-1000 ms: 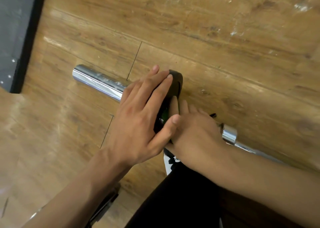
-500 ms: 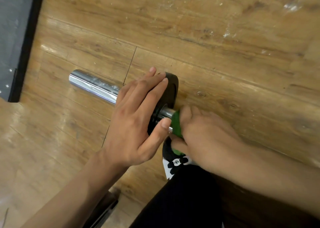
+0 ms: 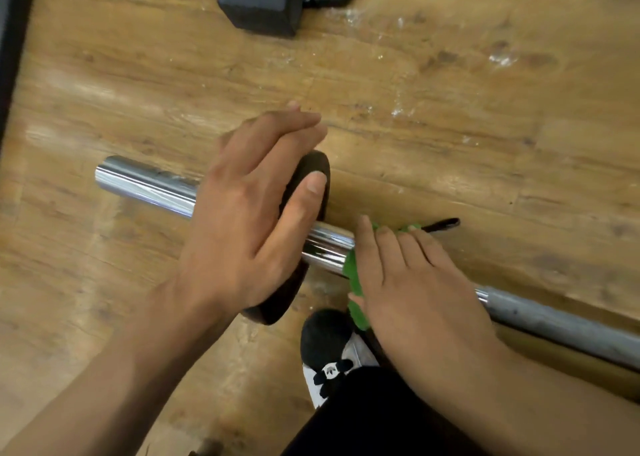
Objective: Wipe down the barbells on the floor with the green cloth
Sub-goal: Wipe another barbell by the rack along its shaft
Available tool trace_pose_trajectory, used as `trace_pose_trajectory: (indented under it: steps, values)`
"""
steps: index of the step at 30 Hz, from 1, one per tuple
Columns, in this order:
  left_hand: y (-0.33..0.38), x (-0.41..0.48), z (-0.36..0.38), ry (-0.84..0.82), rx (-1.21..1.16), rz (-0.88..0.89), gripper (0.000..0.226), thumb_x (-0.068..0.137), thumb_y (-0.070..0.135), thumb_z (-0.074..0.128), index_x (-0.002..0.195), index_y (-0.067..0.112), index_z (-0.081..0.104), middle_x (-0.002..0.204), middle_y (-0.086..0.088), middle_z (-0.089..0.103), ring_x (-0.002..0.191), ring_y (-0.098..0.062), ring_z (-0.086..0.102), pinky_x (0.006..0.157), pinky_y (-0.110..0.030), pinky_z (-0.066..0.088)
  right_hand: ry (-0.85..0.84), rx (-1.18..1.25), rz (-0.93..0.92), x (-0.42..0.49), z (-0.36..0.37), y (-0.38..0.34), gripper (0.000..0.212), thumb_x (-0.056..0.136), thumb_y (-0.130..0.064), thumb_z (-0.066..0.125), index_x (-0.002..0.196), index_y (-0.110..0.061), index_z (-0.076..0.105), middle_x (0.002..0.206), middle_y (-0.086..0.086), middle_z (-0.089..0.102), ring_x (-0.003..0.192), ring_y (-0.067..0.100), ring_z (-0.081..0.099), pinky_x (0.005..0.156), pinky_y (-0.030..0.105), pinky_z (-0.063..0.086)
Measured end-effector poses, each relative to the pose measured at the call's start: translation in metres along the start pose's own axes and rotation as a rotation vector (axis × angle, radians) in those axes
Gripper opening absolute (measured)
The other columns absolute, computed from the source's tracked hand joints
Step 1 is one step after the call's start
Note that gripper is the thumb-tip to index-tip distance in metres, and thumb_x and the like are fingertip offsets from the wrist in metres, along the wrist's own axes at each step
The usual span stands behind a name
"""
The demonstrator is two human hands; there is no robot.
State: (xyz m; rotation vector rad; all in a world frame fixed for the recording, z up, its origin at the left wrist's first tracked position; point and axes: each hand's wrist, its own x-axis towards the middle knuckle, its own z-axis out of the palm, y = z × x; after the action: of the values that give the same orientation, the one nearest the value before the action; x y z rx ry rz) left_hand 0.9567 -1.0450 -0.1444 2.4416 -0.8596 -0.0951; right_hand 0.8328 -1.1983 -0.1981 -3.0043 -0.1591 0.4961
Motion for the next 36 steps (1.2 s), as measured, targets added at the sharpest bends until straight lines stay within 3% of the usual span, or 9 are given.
trace_pose_trajectory:
  steps: [4,8,12,16,19,24,29,32,36]
  values:
    - [-0.008,-0.034,0.0,0.001,0.141,0.116,0.064,0.107,0.042,0.032,0.144,-0.008,0.05,0.153,-0.024,0.047,0.151,-0.037,0.038,0.115,-0.059,0.036,-0.014,0.022,-0.013,0.033,-0.009,-0.027,0.055,0.1,-0.008,0.024,0.147,0.011,0.046,0.117,0.03,0.064,0.104,0.043,0.064,0.107,0.05,0.047]
    - [-0.014,-0.057,0.013,-0.006,0.177,0.094,0.068,0.108,0.046,0.03,0.154,-0.004,0.03,0.163,-0.024,0.032,0.157,-0.039,0.025,0.121,-0.059,0.029,0.081,0.002,-0.033,0.039,-0.011,-0.021,0.062,0.094,-0.005,0.023,0.152,0.011,0.037,0.116,0.027,0.06,0.102,0.043,0.058,0.106,0.051,0.041]
    - [-0.011,-0.033,0.022,0.079,0.116,0.09,0.064,0.109,0.042,0.03,0.149,-0.006,0.043,0.157,-0.026,0.041,0.155,-0.042,0.029,0.121,-0.06,0.029,0.12,-0.093,-0.063,0.015,-0.01,0.016,0.055,0.098,-0.003,0.028,0.15,0.016,0.036,0.11,0.029,0.057,0.101,0.044,0.054,0.104,0.052,0.033]
    - [-0.01,0.005,0.017,0.109,0.071,0.061,0.067,0.109,0.043,0.027,0.146,-0.009,0.048,0.156,-0.023,0.044,0.155,-0.04,0.03,0.121,-0.051,0.03,0.05,-0.089,-0.027,0.054,-0.034,-0.001,0.068,0.095,-0.002,-0.006,0.154,0.017,0.022,0.12,0.027,0.053,0.113,0.044,0.052,0.115,0.052,0.033]
    - [-0.015,0.027,0.013,0.137,0.06,0.058,0.062,0.106,0.034,0.032,0.147,-0.01,0.046,0.156,-0.023,0.043,0.155,-0.038,0.03,0.118,-0.049,0.034,-0.093,0.06,-0.078,0.081,-0.049,-0.003,0.071,0.101,-0.014,0.022,0.156,0.008,-0.017,0.146,0.023,0.03,0.139,0.042,0.032,0.127,0.048,0.01]
    - [-0.025,0.002,0.025,0.091,0.127,0.049,0.068,0.108,0.042,0.031,0.156,-0.006,0.031,0.164,-0.022,0.032,0.157,-0.035,0.027,0.122,-0.055,0.03,0.016,-0.062,-0.037,0.054,-0.036,0.035,0.076,0.078,0.006,0.02,0.154,0.016,0.027,0.116,0.03,0.055,0.107,0.047,0.054,0.104,0.056,0.044]
    - [-0.029,0.027,0.028,0.168,0.099,0.042,0.068,0.109,0.044,0.027,0.151,-0.007,0.042,0.16,-0.02,0.04,0.156,-0.036,0.027,0.121,-0.053,0.031,-0.059,0.126,-0.05,0.106,-0.058,0.011,0.066,0.099,-0.01,0.026,0.158,0.004,-0.001,0.141,0.02,0.035,0.131,0.036,0.038,0.114,0.041,0.028]
    - [-0.036,0.041,0.02,0.129,0.146,0.087,0.068,0.109,0.043,0.025,0.152,-0.007,0.042,0.161,-0.019,0.041,0.157,-0.035,0.027,0.118,-0.055,0.033,-0.061,0.097,-0.088,0.104,-0.058,0.026,0.088,0.098,-0.013,0.052,0.16,0.002,-0.008,0.141,0.019,0.036,0.13,0.037,0.04,0.111,0.042,0.033]
    - [-0.028,0.038,0.029,0.117,0.103,0.06,0.066,0.11,0.042,0.023,0.155,-0.004,0.038,0.163,-0.015,0.039,0.158,-0.031,0.025,0.119,-0.059,0.031,-0.092,-0.049,0.053,0.085,-0.051,0.041,0.099,0.074,-0.011,0.075,0.156,0.011,0.025,0.118,0.026,0.054,0.106,0.043,0.054,0.095,0.051,0.045]
